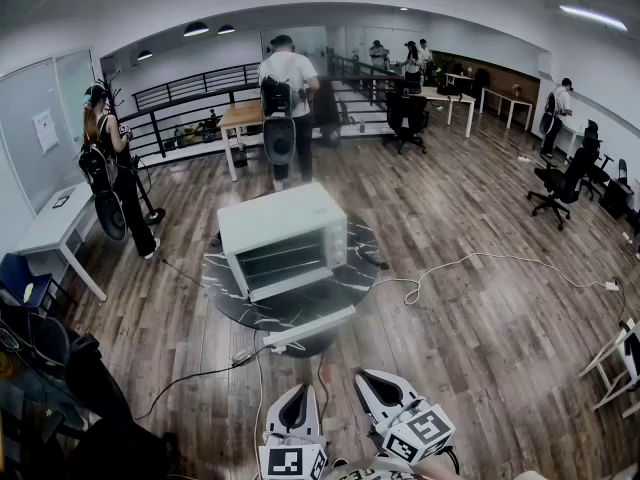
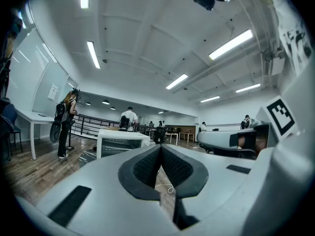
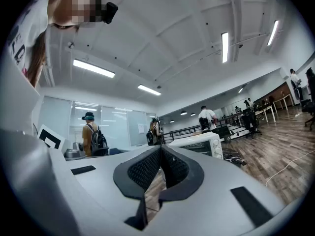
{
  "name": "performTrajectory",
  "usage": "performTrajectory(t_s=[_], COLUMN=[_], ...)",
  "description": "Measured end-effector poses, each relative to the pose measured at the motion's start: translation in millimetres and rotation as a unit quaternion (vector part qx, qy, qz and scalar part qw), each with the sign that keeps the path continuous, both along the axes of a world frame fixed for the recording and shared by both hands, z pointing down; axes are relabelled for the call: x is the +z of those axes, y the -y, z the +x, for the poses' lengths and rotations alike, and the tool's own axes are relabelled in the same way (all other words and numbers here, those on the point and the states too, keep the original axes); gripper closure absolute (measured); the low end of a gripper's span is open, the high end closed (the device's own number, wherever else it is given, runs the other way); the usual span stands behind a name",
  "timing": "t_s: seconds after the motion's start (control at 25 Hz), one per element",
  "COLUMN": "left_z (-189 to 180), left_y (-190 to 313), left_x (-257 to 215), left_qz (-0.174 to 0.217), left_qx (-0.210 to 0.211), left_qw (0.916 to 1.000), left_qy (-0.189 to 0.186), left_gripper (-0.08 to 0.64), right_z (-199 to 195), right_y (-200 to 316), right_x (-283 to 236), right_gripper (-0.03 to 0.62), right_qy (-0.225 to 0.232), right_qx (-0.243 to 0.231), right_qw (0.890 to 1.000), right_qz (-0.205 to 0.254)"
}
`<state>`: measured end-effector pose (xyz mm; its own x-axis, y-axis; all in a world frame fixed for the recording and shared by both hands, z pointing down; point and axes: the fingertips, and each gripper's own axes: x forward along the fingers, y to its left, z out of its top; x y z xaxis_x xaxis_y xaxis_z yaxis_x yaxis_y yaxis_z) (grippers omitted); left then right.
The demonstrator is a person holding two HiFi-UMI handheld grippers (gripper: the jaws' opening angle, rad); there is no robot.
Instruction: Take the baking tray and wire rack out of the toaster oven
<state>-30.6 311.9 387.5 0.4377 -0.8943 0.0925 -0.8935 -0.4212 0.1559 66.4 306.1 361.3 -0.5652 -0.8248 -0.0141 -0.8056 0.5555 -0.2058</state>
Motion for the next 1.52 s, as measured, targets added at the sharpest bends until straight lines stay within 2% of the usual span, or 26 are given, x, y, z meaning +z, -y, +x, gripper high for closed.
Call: performTrajectory(t_s=[0.12, 0.24, 0.52, 0.88, 1.0, 1.28, 1.52], left_z=[9, 10, 3, -7, -8, -1, 1], left_y=[20, 30, 26, 29, 35, 43, 72], left_x=[-14, -22, -23, -31, -35, -23, -20], left_qz=[0.048, 0.063, 0.055, 0.073, 0.076, 0.052, 0.039], left_qx=[0.013, 0.012, 0.005, 0.008, 0.009, 0.009, -0.013], left_qw=[0.9987, 0.9979, 0.9984, 0.9972, 0.997, 0.9982, 0.9987], left_qy=[-0.008, -0.006, -0.007, -0.011, -0.014, -0.027, -0.029], left_gripper=[0.558, 0.558, 0.558, 0.558, 0.558, 0.558, 0.558], right_z=[8, 10, 6, -2, -3, 8, 14], right_y=[17, 26, 23, 18, 17, 23, 61], right_x=[-11, -21, -21, -22, -25, -7, 0], right_gripper=[0.589, 0.589, 0.589, 0.589, 0.589, 0.589, 0.589], right_qy=[-0.002, -0.01, -0.006, -0.009, 0.004, 0.003, 0.021], right_qx=[0.014, 0.015, 0.012, 0.003, -0.001, 0.0, -0.012], right_qw=[1.0, 0.999, 1.0, 0.999, 0.999, 1.0, 1.0], right_qz=[0.026, 0.039, 0.028, 0.032, 0.038, 0.016, -0.007])
